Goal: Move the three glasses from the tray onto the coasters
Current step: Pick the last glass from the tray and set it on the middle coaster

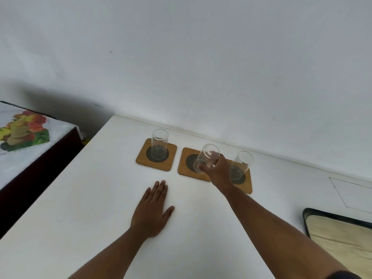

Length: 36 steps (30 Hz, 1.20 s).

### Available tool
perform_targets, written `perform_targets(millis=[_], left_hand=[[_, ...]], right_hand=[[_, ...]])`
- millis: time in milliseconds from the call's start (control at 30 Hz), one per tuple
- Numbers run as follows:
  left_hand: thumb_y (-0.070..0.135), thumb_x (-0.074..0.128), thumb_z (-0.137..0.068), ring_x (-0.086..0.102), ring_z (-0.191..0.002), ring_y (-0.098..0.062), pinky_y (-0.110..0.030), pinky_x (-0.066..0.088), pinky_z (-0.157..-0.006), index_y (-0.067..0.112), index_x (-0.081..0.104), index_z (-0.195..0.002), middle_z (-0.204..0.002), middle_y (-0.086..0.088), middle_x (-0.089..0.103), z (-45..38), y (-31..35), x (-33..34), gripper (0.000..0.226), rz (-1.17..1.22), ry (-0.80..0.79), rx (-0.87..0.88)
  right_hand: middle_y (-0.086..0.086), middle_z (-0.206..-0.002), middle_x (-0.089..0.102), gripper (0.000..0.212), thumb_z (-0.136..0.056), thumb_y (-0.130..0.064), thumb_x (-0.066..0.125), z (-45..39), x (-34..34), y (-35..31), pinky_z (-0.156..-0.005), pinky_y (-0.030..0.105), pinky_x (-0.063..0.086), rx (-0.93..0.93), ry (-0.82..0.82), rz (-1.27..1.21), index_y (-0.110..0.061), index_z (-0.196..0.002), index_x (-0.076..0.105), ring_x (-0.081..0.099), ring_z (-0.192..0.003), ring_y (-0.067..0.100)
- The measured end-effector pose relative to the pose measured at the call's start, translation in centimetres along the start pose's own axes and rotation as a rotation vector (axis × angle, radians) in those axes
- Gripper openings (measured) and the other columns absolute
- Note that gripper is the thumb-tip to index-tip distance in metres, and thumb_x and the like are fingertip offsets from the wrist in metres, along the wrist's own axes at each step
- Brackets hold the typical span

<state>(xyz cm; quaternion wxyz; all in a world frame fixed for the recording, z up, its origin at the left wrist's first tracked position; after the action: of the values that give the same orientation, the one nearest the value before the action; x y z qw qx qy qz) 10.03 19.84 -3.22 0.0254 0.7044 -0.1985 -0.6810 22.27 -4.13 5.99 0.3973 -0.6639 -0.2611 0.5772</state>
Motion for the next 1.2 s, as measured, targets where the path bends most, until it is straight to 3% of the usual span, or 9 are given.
perform_targets(millis=[200, 333, 600, 767, 933, 1100, 1200], left_hand=[[0.063, 0.018, -0.099, -0.011, -0.153, -0.014, -0.036, 0.001, -0.122, 0.016, -0.001, -0.158, -0.168, 0.0, -0.003, -0.1, -0.1, 0.2, 0.077, 0.002, -0.009, -0.006], [0.062, 0.018, -0.1, -0.012, -0.153, -0.014, -0.037, 0.003, -0.122, 0.016, -0.001, -0.158, -0.168, 0.0, -0.004, -0.3, -0.3, 0.4, 0.077, -0.002, -0.024, -0.007], [0.063, 0.016, -0.099, -0.013, -0.153, -0.014, -0.04, 0.007, -0.123, 0.016, -0.001, -0.158, -0.169, 0.0, -0.003, -0.4, -0.3, 0.4, 0.077, 0.011, -0.041, -0.016], [0.063, 0.016, -0.098, -0.012, -0.153, -0.014, -0.042, 0.011, -0.125, 0.017, -0.002, -0.158, -0.168, 0.0, -0.005, -0.4, -0.2, 0.3, 0.078, 0.028, -0.042, -0.021], [0.064, 0.017, -0.098, -0.013, -0.152, -0.013, -0.039, 0.005, -0.123, 0.018, -0.003, -0.158, -0.168, 0.001, -0.006, -0.4, -0.2, 0.4, 0.078, 0.032, -0.046, -0.025], [0.064, 0.016, -0.098, -0.011, -0.153, -0.014, -0.042, 0.011, -0.125, 0.017, -0.001, -0.158, -0.168, 0.0, -0.004, -0.4, -0.2, 0.2, 0.078, 0.042, -0.046, -0.027], [0.066, 0.008, -0.097, -0.01, -0.153, -0.015, -0.042, 0.012, -0.125, 0.017, 0.0, -0.158, -0.168, 0.0, -0.003, -0.4, -0.2, 0.1, 0.079, 0.044, -0.042, -0.029]], right_hand=[[-0.008, -0.083, 0.063, 0.061, -0.062, -0.036, 0.099, -2.6, 1.8, 0.1, -0.062, 0.018, 0.039, 0.031, 0.021, 0.028, -0.006, -0.103, 0.065, 0.058, -0.076, 0.011], [-0.012, -0.083, 0.059, 0.065, -0.063, -0.033, 0.098, -3.2, 2.9, -0.2, -0.063, 0.016, 0.038, 0.046, 0.015, 0.061, -0.007, -0.112, 0.064, 0.054, -0.075, 0.005], [0.007, -0.116, 0.073, 0.086, -0.064, -0.036, 0.098, -3.3, 3.8, 0.1, -0.092, 0.036, 0.055, 0.074, 0.041, 0.098, -0.005, -0.135, 0.06, 0.068, -0.107, 0.024], [0.005, -0.118, 0.072, 0.086, -0.067, -0.035, 0.097, -3.2, 3.8, -0.1, -0.088, 0.029, 0.049, 0.072, 0.031, 0.095, -0.006, -0.138, 0.058, 0.067, -0.109, 0.021], [0.006, -0.12, 0.073, 0.085, -0.069, -0.04, 0.095, -3.1, 4.0, 0.2, -0.095, 0.037, 0.054, 0.072, 0.04, 0.118, -0.008, -0.138, 0.058, 0.067, -0.113, 0.024], [0.007, -0.121, 0.072, 0.08, -0.072, -0.041, 0.093, -2.8, 4.1, 0.2, -0.087, 0.03, 0.048, 0.065, 0.04, 0.131, -0.009, -0.136, 0.057, 0.068, -0.113, 0.024], [0.008, -0.129, 0.07, 0.09, -0.07, -0.042, 0.094, -2.9, 4.1, 0.2, -0.091, 0.031, 0.049, 0.088, 0.027, 0.118, -0.008, -0.141, 0.052, 0.066, -0.12, 0.027]])
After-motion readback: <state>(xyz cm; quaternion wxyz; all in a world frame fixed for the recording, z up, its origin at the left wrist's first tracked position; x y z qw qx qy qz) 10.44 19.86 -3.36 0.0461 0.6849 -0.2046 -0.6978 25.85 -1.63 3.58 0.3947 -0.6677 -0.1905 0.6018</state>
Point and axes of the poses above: each hand's wrist, its own z-axis away from the middle knuckle, its own x-axis out of the palm, y = z × x, the point moved 5 cm from there along -z, towards the middle knuckle
